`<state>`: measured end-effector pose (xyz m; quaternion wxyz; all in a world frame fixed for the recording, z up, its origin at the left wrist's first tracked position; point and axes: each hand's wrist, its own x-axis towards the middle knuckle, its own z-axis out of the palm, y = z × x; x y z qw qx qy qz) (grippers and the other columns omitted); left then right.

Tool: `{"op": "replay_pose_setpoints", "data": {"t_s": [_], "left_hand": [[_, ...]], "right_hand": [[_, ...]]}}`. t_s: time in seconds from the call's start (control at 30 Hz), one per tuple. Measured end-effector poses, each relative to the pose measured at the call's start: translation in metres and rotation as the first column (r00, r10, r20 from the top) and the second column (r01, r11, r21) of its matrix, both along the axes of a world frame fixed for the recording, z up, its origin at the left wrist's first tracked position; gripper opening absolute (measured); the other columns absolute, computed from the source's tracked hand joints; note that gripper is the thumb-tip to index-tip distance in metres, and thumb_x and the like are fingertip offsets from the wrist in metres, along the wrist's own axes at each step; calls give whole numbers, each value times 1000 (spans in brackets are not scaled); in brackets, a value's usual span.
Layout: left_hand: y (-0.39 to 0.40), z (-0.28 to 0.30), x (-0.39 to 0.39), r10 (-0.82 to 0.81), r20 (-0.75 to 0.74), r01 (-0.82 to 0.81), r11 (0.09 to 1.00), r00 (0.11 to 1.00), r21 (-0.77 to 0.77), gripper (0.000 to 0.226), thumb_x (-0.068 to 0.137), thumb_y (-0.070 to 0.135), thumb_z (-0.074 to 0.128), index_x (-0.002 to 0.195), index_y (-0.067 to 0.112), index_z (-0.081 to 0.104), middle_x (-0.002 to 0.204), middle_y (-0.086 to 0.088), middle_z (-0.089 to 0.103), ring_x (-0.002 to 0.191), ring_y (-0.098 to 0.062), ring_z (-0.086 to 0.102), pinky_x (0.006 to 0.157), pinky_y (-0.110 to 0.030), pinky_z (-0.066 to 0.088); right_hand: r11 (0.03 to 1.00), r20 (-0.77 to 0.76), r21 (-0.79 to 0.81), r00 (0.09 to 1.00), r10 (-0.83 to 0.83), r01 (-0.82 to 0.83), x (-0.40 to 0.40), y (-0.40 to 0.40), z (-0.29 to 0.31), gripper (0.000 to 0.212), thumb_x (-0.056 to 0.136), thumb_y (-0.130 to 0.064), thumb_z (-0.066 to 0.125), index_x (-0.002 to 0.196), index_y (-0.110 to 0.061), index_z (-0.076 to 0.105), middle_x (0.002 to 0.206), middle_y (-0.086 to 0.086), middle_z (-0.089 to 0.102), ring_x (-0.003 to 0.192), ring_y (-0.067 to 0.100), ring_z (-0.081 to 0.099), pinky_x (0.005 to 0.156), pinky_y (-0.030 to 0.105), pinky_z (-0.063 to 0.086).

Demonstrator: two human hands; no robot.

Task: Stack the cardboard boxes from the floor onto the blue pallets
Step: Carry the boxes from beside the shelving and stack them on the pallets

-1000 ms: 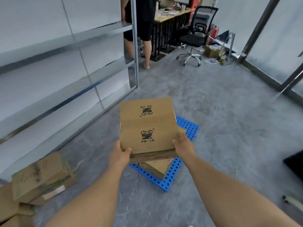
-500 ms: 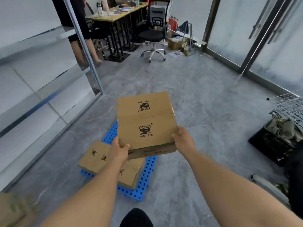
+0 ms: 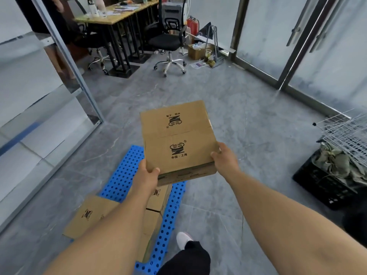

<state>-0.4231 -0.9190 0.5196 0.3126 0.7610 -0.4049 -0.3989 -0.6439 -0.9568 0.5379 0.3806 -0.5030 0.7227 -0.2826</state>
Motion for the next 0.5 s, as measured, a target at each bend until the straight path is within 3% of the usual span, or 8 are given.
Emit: {"op": "replay_pose_setpoints", "data": {"t_s": [0.23,0.3,0.5], "left_hand": [[-108,-6,18,92,-34,-89,993,995,73,62,95,25,49,149,20,17,147,-6,36,126,-25,42,94,-35,38],[-135,-8,23,122,-34,-120,990,992,74,61,95,26,49,148,20,19,146,-7,38,126,-26,43,99,-38,37],[-190,-16,34,228,-31,-224,970,973,94,62,95,26,48,149,22,17,148,-4,36,125,-22,44,100,-37,36]], "right_hand": [[993,-37,73,995,95,-92,24,-134,6,40,93,-18,41,133,-28,42,94,-5,52,77,11,50,60,26,40],[990,-22,78,993,119,-117,33,-170,4,41,93,-16,41,132,-27,43,95,-4,54,81,14,53,66,29,43],[975,-58,101,977,204,-197,56,-248,-6,39,93,-15,41,131,-26,44,77,-17,46,68,2,46,51,22,35]]}}
